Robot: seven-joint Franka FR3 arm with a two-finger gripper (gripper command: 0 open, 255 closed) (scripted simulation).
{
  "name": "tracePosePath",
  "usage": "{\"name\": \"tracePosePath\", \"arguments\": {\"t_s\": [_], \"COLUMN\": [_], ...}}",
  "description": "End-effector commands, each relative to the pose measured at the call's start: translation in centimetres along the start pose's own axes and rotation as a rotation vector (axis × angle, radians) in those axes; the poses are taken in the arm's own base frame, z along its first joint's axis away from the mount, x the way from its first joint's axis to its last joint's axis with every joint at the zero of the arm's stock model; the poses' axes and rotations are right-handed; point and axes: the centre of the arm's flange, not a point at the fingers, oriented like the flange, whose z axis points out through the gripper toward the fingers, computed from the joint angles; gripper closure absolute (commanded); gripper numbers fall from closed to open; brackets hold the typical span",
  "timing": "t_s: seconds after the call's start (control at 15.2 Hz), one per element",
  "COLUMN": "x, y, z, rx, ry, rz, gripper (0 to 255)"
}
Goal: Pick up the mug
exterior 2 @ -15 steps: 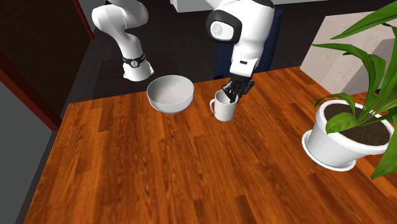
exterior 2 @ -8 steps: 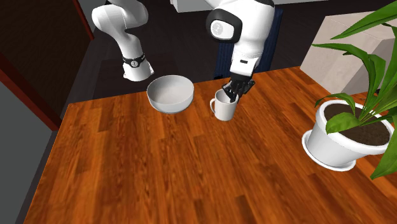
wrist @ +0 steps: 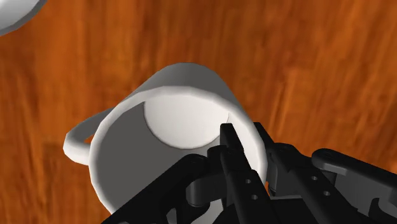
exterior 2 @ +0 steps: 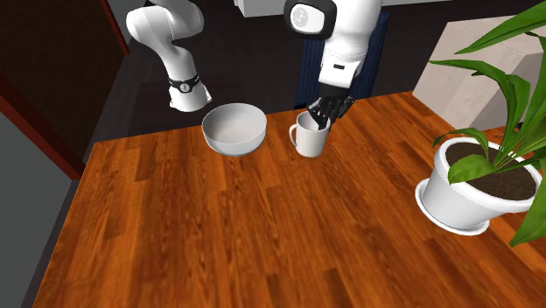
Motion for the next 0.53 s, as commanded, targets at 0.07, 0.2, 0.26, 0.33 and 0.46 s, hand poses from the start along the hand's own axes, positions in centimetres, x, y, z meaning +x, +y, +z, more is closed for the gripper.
{"name": "tracePosePath", "arguments": {"t_s": [0.07,0.2,0.26,0.33,0.46], "x": [0.0,0.0,0.0,0.0,0.0], "y": [0.0,0.1,0.1,0.1,0.1], "z": [-1.6,-2.7,-3.2,-3.7,-3.8], "rx": [0.000,0.000,0.000,0.000,0.000], "ry": [0.000,0.000,0.000,0.000,0.000], "rz": [0.000,0.000,0.000,0.000,0.000], "gripper": [255,255,255,255,255]}}
